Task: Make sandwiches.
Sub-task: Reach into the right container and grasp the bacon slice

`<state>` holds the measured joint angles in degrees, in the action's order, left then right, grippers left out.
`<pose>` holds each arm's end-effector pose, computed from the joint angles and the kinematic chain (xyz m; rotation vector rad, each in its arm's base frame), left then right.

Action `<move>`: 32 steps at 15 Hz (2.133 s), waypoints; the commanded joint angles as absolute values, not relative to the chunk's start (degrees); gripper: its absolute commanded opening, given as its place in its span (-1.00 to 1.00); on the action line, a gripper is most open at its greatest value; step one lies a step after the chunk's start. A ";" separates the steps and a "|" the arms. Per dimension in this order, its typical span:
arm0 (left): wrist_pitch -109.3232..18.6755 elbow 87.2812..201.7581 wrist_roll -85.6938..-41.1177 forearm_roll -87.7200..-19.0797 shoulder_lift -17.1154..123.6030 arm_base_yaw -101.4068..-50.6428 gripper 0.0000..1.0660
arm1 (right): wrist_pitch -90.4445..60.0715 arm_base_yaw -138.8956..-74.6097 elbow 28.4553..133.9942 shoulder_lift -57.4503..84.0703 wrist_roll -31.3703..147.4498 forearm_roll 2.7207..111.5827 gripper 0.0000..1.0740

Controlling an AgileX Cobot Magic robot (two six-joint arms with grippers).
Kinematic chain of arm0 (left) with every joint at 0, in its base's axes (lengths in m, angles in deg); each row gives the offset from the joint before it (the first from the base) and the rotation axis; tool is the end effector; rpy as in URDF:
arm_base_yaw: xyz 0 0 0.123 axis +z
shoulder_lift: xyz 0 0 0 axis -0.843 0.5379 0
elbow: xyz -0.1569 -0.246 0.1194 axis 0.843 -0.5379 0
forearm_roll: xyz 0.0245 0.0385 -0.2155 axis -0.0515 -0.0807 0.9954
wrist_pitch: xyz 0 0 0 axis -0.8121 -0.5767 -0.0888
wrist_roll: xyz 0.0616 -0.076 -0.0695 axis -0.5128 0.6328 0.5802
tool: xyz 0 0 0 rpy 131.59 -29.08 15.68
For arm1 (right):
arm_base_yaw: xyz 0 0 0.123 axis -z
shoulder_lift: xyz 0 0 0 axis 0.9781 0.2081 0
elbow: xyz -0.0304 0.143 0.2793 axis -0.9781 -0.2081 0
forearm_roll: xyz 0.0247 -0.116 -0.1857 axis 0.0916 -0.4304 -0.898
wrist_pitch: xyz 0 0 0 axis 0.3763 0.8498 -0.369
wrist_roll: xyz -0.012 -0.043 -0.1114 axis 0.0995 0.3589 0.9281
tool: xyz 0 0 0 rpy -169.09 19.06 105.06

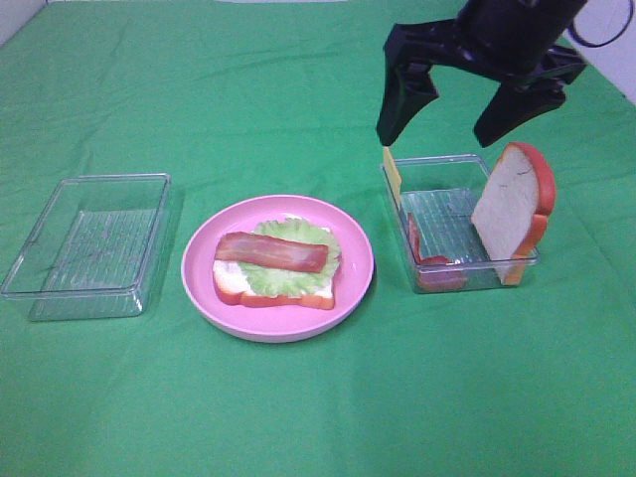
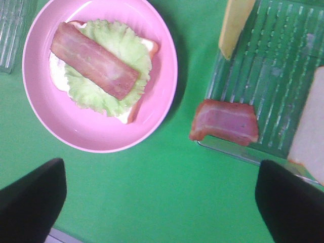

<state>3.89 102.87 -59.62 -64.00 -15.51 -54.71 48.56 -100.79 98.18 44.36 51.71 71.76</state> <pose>-0.0375 -0.0091 0.2492 -0.0457 2.0304 -0.0533 0.3135 0.1608 0.3013 -0.3914 2.8016 0.4454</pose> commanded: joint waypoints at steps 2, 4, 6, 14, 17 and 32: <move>3.26 102.81 -60.03 -63.37 -16.94 -54.48 0.81 | 48.15 -102.46 100.82 52.67 51.65 72.56 0.79; 3.26 102.81 -59.97 -63.37 -16.94 -54.48 0.81 | 48.10 -102.46 100.82 54.33 51.65 72.56 0.79; 3.26 102.81 -59.97 -63.37 -16.94 -54.48 0.81 | 47.70 -102.40 100.82 56.74 51.19 72.56 0.79; 3.26 102.81 -59.97 -63.37 -16.94 -54.48 0.81 | 44.95 -102.40 100.82 64.13 50.96 72.74 0.75; 3.26 102.81 -59.97 -63.37 -16.94 -54.48 0.81 | 45.12 -102.40 100.82 64.53 50.96 72.74 0.51; 3.26 102.81 -59.97 -63.37 -16.94 -54.48 0.81 | 45.29 -102.40 100.82 64.53 50.91 69.07 -0.04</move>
